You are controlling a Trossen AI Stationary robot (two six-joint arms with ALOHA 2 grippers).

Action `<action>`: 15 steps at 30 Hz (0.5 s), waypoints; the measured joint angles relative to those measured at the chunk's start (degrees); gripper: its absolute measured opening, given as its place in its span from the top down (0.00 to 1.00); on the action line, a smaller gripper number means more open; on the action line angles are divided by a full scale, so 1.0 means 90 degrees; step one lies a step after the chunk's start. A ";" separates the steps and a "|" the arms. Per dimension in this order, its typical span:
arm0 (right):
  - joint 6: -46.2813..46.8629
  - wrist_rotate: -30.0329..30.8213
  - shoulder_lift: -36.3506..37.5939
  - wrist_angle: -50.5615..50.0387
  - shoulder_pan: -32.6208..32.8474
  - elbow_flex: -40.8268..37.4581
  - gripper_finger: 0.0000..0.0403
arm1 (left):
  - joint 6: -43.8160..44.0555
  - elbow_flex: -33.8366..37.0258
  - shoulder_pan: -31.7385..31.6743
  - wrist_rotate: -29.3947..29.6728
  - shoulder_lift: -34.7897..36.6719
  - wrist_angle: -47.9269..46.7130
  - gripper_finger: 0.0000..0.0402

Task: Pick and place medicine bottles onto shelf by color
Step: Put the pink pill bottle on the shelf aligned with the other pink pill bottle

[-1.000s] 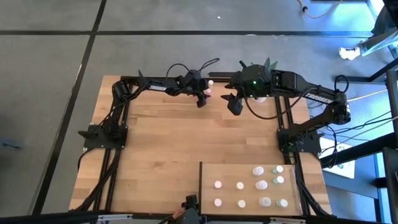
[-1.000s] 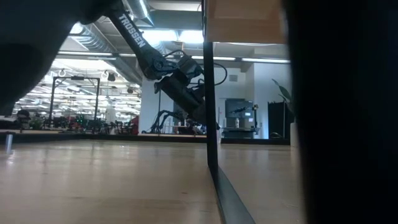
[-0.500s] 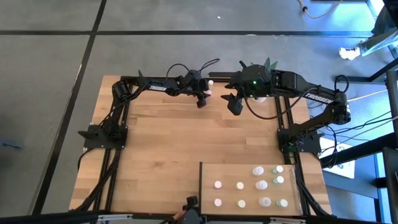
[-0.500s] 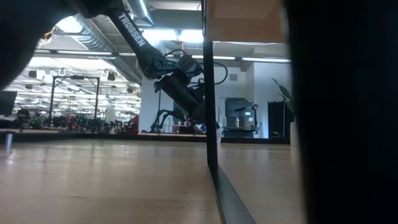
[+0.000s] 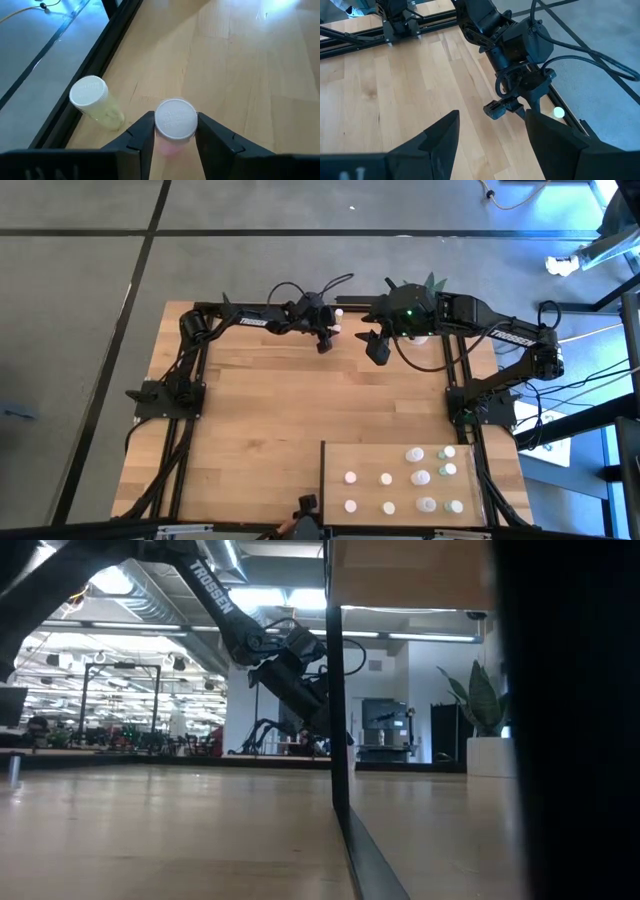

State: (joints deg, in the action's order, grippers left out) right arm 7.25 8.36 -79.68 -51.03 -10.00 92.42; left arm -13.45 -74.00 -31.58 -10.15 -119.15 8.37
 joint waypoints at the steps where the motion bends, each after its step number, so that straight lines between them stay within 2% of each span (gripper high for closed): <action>1: 0.0000 0.0000 0.0000 0.0000 0.0000 0.0000 0.43 | 0.0059 0.0000 -0.0002 0.0001 0.0044 -0.0031 0.71; 8: 0.0000 0.0000 0.0000 -0.0007 0.0000 0.0000 0.43 | 0.0156 -0.0008 -0.0002 -0.0019 0.0389 -0.0136 0.71; 15: 0.0000 -0.0002 0.0000 -0.0007 0.0000 0.0000 0.43 | 0.0120 -0.0001 0.0000 -0.0093 0.0690 -0.0897 0.71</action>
State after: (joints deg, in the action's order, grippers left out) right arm 7.25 8.34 -79.68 -51.09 -10.00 92.42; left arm -12.38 -74.01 -31.57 -10.99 -112.94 0.30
